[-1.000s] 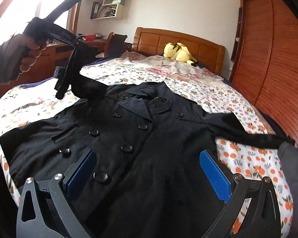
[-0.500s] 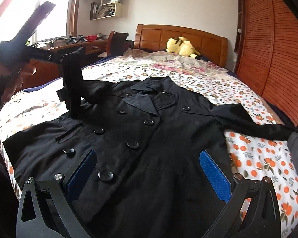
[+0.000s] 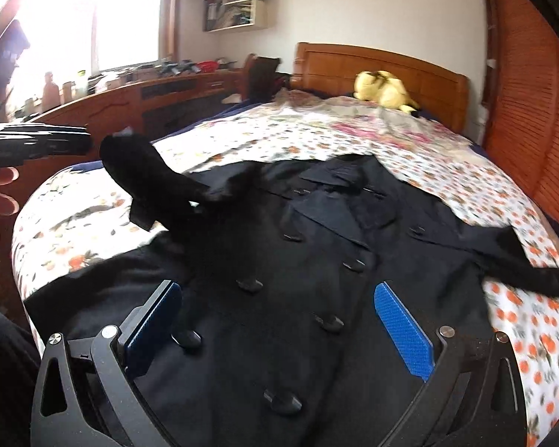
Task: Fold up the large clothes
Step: 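Grasp the sleeve cuff with the left tool and fold it across the coat body, then open the left tool to release the folded sleeve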
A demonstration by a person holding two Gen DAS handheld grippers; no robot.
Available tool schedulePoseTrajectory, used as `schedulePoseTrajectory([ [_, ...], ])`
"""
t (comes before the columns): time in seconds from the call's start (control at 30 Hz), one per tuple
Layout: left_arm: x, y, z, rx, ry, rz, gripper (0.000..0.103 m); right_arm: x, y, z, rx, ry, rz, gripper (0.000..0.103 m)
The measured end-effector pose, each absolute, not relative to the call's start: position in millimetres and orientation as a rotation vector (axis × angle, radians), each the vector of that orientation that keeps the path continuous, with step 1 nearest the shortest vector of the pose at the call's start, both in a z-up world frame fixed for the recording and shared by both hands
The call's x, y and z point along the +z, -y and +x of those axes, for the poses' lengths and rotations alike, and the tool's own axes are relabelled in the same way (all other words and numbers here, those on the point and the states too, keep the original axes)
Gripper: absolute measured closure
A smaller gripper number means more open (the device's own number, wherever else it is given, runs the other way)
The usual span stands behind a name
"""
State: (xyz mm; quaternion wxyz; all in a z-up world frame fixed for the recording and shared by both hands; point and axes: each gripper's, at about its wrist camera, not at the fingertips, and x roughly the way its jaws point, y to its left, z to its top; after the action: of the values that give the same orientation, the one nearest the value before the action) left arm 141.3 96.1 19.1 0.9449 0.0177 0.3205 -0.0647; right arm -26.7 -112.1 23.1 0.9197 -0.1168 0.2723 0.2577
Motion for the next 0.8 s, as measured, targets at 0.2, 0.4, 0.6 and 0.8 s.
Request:
schedulePoseTrajectory([
  [0.2, 14.5, -141.0, 108.8, -0.065, -0.600, -0.017, 0.033, 28.8, 55.3, -2.4, 0.671, -0.551, -0.257, 0.000],
  [0.4, -5.0, -192.4, 92.9, 0.029, -0.586, -0.071, 0.021, 24.2, -13.3, 20.4, 0.788, -0.545, -0.332, 0.000],
  [0.6, -14.7, -237.1, 70.8, 0.113, -0.582, -0.089, 0.021, 6.8, -77.0, 38.9, 0.920, -0.568, -0.390, 0.001],
  [0.8, -18.7, -263.5, 52.5, 0.172, -0.594, -0.081, 0.021, -7.1, -118.9, 45.9, 1.037, -0.582, -0.484, 0.002],
])
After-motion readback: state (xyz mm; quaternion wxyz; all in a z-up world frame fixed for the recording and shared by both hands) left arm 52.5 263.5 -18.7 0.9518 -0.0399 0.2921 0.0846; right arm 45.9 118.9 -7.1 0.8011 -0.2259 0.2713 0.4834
